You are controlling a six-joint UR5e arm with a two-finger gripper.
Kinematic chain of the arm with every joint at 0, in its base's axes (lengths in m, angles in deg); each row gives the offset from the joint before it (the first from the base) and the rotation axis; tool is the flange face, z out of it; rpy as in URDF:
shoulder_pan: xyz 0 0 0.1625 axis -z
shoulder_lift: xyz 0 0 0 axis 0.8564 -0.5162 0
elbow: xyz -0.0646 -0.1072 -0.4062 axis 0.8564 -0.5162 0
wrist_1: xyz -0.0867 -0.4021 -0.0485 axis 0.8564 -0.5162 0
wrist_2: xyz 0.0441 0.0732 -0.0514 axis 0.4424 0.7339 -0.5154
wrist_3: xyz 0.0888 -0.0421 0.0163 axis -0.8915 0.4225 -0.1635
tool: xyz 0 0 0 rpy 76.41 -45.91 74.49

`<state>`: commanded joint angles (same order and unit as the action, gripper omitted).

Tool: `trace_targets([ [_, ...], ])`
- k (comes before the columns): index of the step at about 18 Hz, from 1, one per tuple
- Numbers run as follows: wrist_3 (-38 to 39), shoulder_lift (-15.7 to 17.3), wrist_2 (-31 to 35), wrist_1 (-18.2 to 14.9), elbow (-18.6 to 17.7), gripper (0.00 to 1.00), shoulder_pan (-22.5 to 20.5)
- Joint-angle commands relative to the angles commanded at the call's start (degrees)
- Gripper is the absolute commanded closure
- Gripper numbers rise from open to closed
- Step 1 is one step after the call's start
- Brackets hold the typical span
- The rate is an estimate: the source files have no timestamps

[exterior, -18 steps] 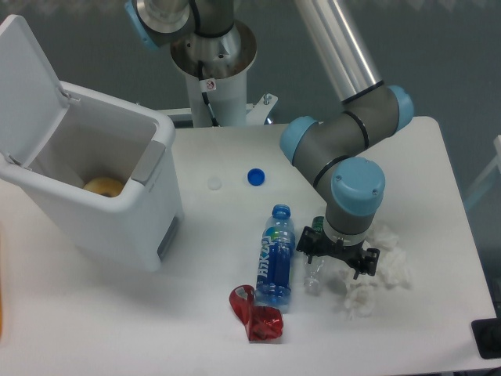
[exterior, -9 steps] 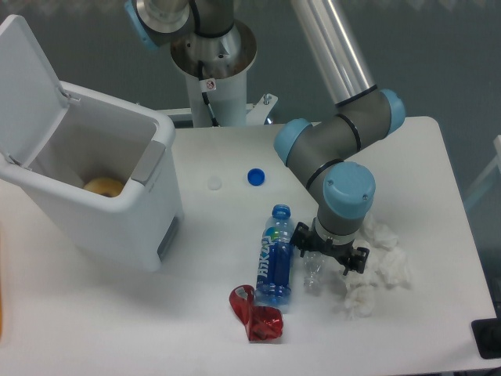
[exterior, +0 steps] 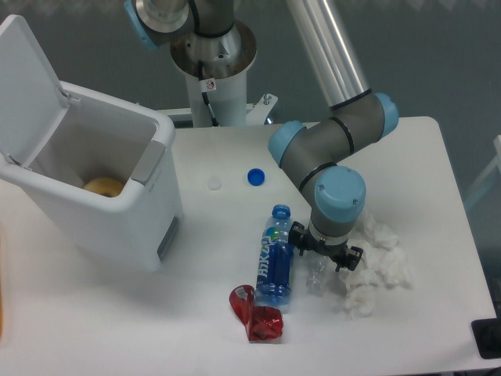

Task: Pick up the plastic bottle
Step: 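Lift the gripped bottle up off the table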

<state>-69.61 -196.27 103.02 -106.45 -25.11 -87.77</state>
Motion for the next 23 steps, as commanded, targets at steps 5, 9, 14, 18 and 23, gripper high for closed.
trace_targets([
  [5, -0.3, 0.4, -0.1, -0.1, 0.7, 0.79, -0.2],
  [9, -0.3, 1.8, -0.4, -0.2, 1.8, 0.78, -0.6],
  [14, -0.4, 2.5, -1.2, -0.8, 6.3, 0.78, -1.8],
  [18, -2.0, 2.6, -1.5, -1.5, 9.4, 0.79, -3.6],
  [23, -9.4, 3.4, -1.9, -2.5, 11.3, 0.79, -4.8],
])
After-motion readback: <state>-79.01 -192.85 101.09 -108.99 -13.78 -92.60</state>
